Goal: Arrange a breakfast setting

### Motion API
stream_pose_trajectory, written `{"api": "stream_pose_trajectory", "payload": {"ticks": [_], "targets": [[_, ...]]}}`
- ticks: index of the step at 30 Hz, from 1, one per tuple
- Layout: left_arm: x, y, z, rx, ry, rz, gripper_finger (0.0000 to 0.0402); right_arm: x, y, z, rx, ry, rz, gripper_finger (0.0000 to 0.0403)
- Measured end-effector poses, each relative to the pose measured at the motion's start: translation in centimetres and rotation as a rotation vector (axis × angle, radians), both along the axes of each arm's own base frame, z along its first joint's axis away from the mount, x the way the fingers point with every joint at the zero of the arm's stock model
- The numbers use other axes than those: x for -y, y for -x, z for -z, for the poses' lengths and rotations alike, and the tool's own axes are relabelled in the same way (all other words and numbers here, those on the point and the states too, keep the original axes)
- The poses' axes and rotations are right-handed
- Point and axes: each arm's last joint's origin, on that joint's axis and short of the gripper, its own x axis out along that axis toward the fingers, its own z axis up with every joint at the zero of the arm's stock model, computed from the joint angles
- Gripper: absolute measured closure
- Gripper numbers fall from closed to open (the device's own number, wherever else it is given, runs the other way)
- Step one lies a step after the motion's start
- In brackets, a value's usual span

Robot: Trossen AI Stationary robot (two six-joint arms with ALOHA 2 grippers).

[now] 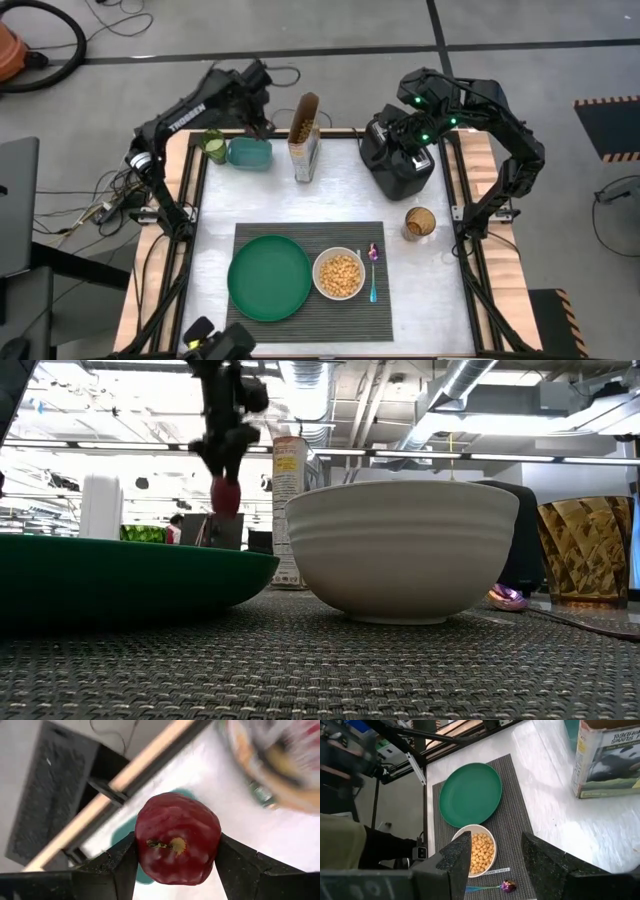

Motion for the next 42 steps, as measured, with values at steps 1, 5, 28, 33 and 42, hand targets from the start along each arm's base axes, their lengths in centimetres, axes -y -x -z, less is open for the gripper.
{"api": "stream_pose_trajectory", "payload": {"ticks": [1, 5, 28, 33, 42], "targets": [[0.2, 0.1, -1.3, 0.011, -0.017, 0.003, 0.0198, 0.0, 0.0, 0.0, -0.005, -0.001, 0.0, 0.0204], [1.6, 0.8, -6.6, 0.026, -0.107, 0.02, 0.0197, 0.0, 0.1, 0.1, -0.014, -0.004, 0.0, 0.0204], [20.6, -3.9, -12.1, 0.346, 0.02, 0.536, 0.0194, -0.2, 0.6, 0.6, -0.066, 0.052, -0.071, 0.0204], [24.0, -7.1, -8.5, 0.243, 0.019, 0.647, 0.0194, -0.2, 0.6, 0.6, -0.059, 0.081, -0.099, 0.0204], [25.4, -12.5, 0.5, 0.088, 0.02, 0.766, 0.0194, -0.2, 0.7, 0.6, -0.064, 0.086, -0.106, 0.0204]]}}
